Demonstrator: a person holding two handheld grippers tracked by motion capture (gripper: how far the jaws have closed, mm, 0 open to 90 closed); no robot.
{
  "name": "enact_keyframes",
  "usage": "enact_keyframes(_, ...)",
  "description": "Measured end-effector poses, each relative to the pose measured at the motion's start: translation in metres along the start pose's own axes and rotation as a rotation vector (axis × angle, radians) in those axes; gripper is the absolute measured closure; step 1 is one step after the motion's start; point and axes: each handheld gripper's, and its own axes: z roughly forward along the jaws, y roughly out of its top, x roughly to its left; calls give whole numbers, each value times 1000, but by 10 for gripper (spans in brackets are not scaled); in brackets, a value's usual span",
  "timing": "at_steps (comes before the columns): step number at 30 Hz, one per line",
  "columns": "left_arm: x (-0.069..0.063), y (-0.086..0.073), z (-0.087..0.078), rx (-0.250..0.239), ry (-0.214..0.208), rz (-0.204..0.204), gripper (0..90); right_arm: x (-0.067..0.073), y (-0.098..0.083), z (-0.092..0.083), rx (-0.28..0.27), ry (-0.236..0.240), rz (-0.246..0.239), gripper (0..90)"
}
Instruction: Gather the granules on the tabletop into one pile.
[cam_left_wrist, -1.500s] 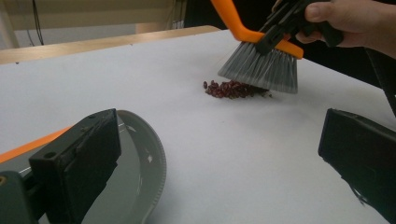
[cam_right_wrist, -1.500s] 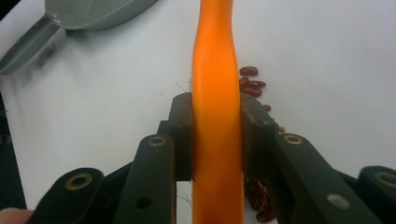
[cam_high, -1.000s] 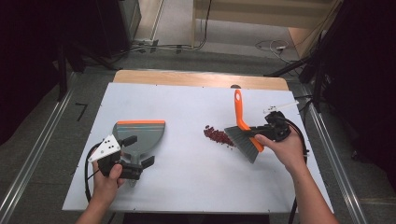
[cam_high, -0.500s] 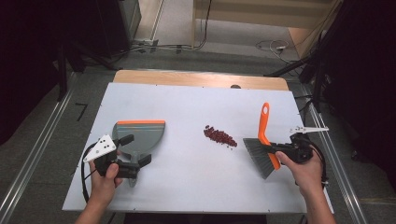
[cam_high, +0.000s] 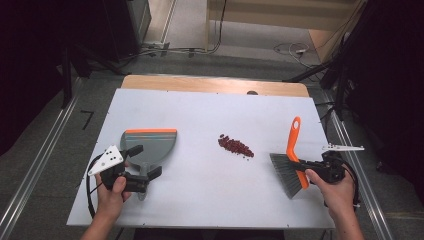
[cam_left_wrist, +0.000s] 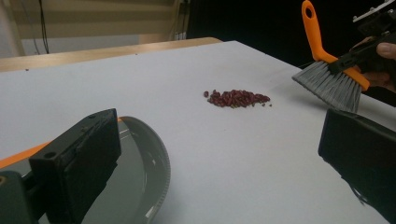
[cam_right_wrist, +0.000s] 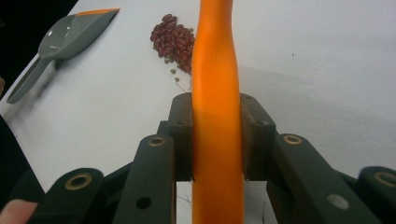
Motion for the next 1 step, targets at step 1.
enact_keyframes(1, 0, 0, 0, 1, 2, 1, 0, 0, 0, 0, 0, 0, 2, 689)
